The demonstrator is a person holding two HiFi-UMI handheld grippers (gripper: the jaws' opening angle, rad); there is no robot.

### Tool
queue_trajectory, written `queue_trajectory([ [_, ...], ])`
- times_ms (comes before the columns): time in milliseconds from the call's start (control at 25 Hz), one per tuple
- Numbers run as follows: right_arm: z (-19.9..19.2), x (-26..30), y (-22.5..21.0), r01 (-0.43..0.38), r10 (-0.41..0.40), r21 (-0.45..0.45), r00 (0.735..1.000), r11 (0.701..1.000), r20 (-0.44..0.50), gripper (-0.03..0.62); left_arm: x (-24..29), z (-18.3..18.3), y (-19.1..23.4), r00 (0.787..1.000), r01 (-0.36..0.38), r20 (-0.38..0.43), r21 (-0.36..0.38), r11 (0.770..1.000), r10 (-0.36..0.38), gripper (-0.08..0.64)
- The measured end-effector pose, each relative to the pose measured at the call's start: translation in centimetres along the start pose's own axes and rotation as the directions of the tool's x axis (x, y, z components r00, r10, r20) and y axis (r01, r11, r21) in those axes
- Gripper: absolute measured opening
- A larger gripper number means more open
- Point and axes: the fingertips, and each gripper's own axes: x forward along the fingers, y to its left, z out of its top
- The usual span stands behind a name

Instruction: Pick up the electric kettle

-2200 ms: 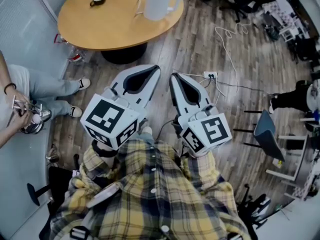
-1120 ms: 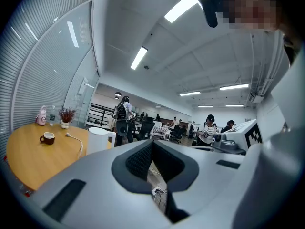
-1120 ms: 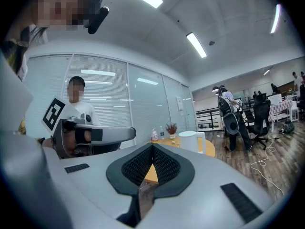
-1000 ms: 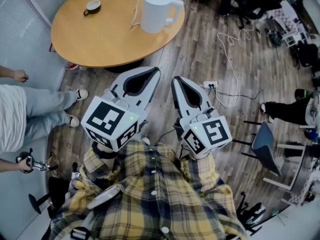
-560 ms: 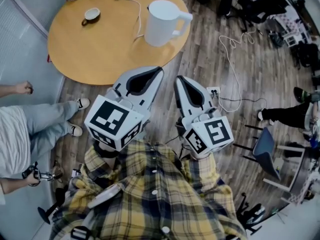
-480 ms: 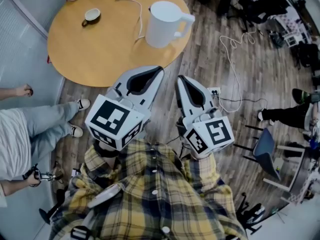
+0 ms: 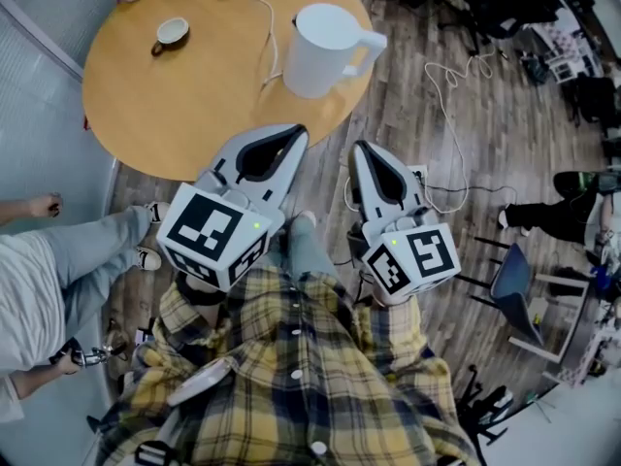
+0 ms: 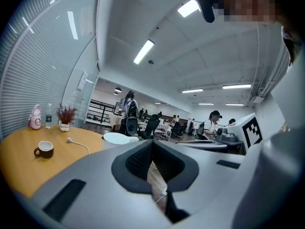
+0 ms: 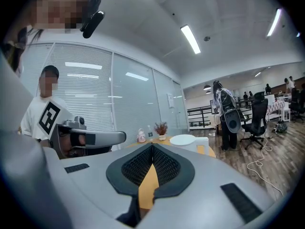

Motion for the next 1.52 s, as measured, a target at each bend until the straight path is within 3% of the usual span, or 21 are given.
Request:
queue_trajectory([
  [600,0.8,5.8,-3.6,-0.036,0.037,0.008,0.999,0.999,-0.02,0.032,4.1,1.0,4.6,0.999,-0.051,-0.005,-0.012,0.999,0.051,0.003],
  [1520,5.9,16.4,-16.2,-0.18,0.18,-0.024,0.983,0.983,-0.029,0.032,17.5,5.7,10.9,0.975,-0.218,0.042,-0.005,0.976,0.218,0.003],
])
